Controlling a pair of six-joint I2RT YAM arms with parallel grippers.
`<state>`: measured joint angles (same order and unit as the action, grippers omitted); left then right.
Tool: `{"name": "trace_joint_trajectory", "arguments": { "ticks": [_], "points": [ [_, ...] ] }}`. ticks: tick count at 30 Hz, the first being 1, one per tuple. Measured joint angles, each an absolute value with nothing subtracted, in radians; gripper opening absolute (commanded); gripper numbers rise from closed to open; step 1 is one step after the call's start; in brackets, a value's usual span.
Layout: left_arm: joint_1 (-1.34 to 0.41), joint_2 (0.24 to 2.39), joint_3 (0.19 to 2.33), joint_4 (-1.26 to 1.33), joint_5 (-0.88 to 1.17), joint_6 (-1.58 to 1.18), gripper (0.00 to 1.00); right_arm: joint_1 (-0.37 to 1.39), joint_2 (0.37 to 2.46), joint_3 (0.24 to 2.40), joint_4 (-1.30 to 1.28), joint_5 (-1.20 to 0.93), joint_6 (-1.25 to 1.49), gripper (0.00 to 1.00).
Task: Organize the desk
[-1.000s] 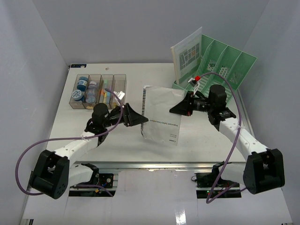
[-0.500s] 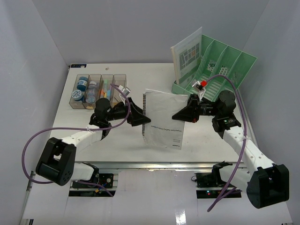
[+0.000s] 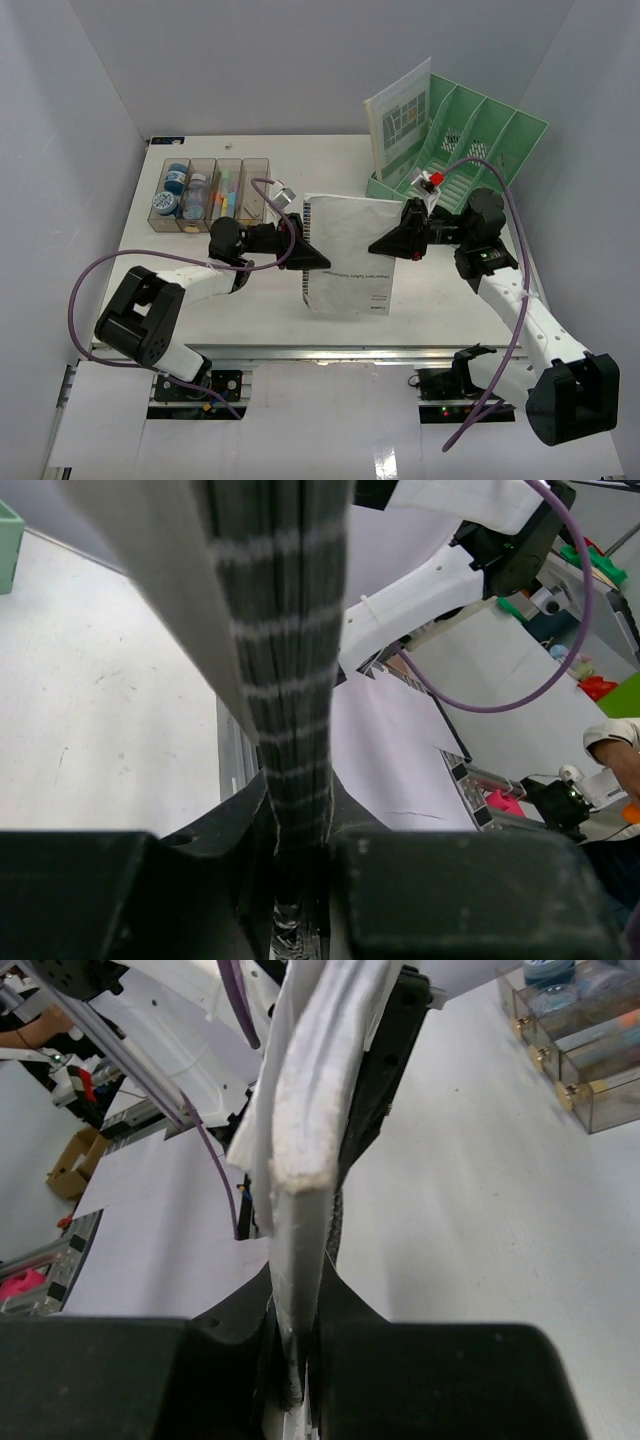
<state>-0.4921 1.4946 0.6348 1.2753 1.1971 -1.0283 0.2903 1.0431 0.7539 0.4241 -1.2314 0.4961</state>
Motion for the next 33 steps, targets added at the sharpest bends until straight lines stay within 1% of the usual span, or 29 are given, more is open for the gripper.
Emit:
{"name": "trace_joint_trajectory", "arguments": {
  "ticks": [1, 3, 4, 6, 7, 8, 9, 11, 14, 18, 21, 23, 25, 28, 33],
  "points": [
    [-0.495, 1.494, 0.641, 1.283, 1.202, -1.026, 0.04, 0.29, 1.045, 0.767, 0.389, -1.225, 0.463, 0.11],
    [-0.495, 1.484, 0.654, 1.266, 1.202, -0.994, 0.0, 0.288, 1.045, 0.802, 0.306, -1.209, 0.39, 0.29],
    [-0.496, 1.474, 0.66, 1.241, 1.197, -0.969, 0.0, 0.288, 1.045, 0.821, 0.262, -1.197, 0.347, 0.35],
    [-0.505, 1.437, 0.677, 1.142, 1.176, -0.897, 0.0, 0.289, 1.043, 0.852, 0.184, -1.165, 0.258, 0.65],
    [-0.513, 1.415, 0.687, 1.088, 1.163, -0.859, 0.0, 0.289, 1.043, 0.861, 0.159, -1.153, 0.227, 0.82],
    [-0.521, 1.391, 0.697, 1.026, 1.144, -0.812, 0.0, 0.289, 1.04, 0.87, 0.121, -1.135, 0.186, 0.89],
    [-0.527, 1.365, 0.707, 0.965, 1.119, -0.77, 0.0, 0.289, 1.034, 0.876, 0.08, -1.101, 0.135, 0.9],
    [-0.539, 1.314, 0.727, 0.844, 1.051, -0.686, 0.0, 0.29, 1.017, 0.887, 0.003, -1.002, 0.039, 0.9],
    [-0.553, 1.249, 0.751, 0.696, 0.873, -0.566, 0.0, 0.293, 0.968, 0.895, -0.08, -0.791, -0.079, 0.9],
    [-0.578, 1.226, 0.757, 0.65, 0.622, -0.475, 0.0, 0.292, 0.853, 0.866, -0.097, -0.431, -0.158, 0.9],
    [-0.623, 1.303, 0.82, 0.654, 0.482, -0.432, 0.0, 0.276, 0.73, 0.779, -0.064, -0.248, -0.186, 0.9],
    [-0.653, 1.384, 0.893, 0.663, 0.416, -0.411, 0.0, 0.265, 0.675, 0.733, -0.062, -0.175, -0.195, 0.9],
    [-0.687, 1.48, 0.985, 0.655, 0.378, -0.377, 0.0, 0.245, 0.642, 0.682, -0.037, -0.147, -0.198, 0.9],
    [-0.723, 1.647, 1.161, 0.652, 0.332, -0.329, 0.0, 0.2, 0.596, 0.579, -0.038, -0.145, -0.21, 0.9],
    [-0.757, 1.884, 1.422, 0.612, 0.274, -0.241, 0.0, 0.112, 0.564, 0.476, -0.059, -0.191, -0.219, 0.9]
  ]
}}
